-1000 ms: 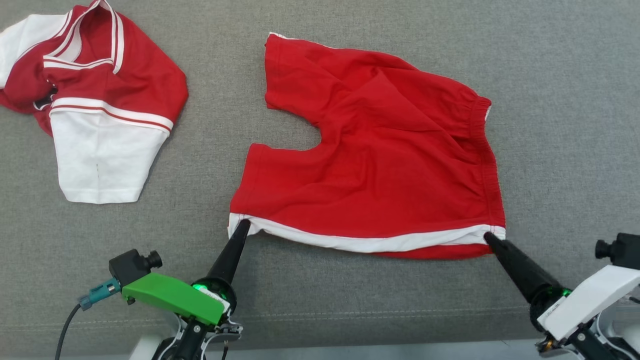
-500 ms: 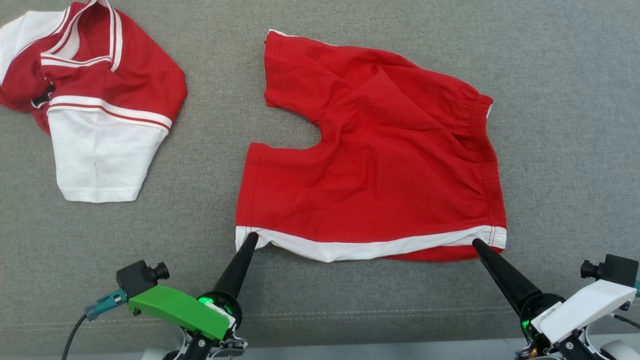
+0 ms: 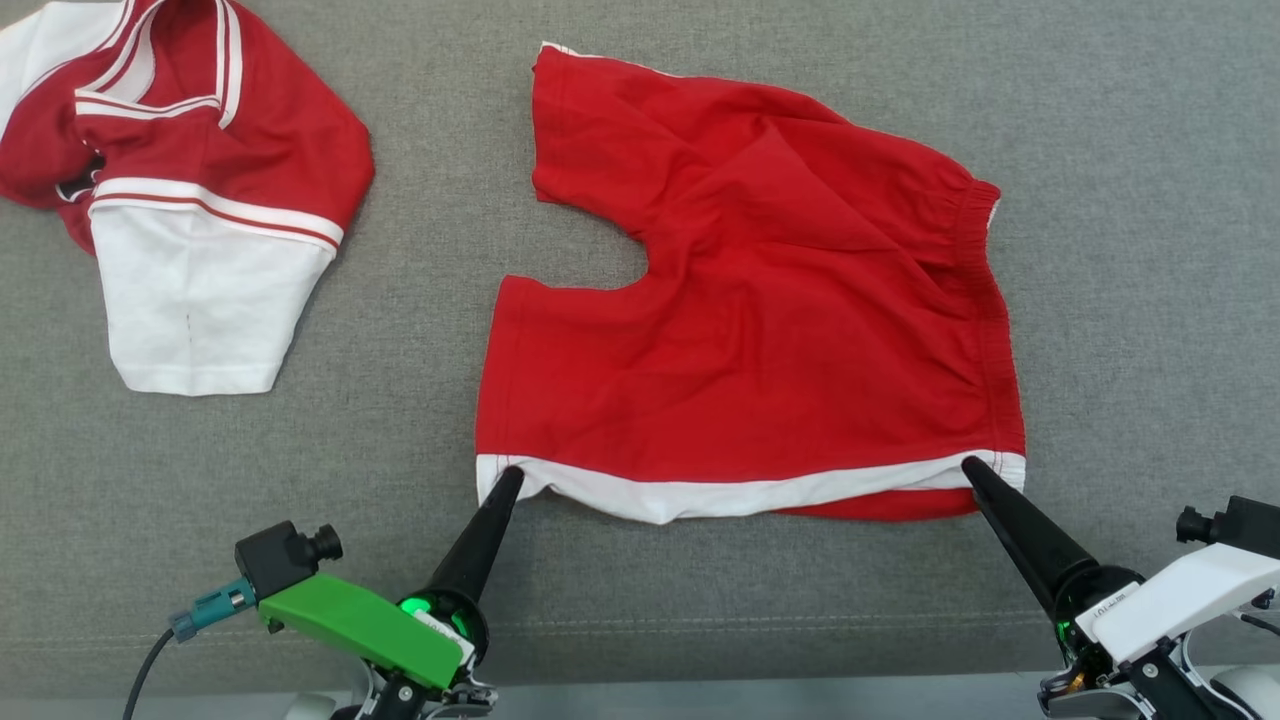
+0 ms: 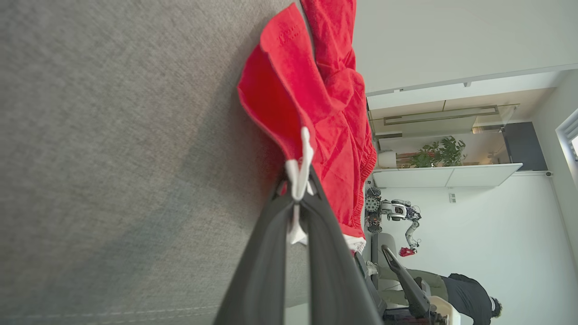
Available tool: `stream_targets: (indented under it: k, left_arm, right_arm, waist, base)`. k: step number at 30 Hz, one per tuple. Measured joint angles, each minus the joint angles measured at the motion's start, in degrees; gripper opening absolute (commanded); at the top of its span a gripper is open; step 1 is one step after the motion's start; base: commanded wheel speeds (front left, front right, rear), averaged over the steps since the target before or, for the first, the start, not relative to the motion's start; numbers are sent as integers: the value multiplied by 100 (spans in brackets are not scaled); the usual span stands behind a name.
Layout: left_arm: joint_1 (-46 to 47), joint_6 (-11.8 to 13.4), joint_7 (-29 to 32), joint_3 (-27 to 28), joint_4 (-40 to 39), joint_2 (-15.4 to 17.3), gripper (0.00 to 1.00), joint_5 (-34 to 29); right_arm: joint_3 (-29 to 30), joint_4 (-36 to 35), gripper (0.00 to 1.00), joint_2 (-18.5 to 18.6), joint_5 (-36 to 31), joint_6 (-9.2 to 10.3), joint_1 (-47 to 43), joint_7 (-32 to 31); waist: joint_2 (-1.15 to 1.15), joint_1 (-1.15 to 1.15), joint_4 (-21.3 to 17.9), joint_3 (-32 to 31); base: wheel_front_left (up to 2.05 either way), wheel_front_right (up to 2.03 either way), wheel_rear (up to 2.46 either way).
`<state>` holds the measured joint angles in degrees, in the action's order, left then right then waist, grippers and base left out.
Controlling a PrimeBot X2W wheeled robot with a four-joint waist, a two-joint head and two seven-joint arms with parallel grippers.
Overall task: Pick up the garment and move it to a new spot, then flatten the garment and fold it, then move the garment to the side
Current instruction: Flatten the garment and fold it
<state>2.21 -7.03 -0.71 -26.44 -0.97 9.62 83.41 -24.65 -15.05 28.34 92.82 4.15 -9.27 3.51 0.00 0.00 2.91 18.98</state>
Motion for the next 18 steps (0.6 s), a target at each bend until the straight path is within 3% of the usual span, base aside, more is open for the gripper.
stream_targets:
  k: [18]
  left_arm:
    - [14, -1, -37, 75, -134, 56, 0, -52]
  right_arm:
    - [122, 386, 85, -266, 302, 136, 174, 51]
  waist:
    - [0, 0, 90, 302]
  base:
    - [0, 0, 0]
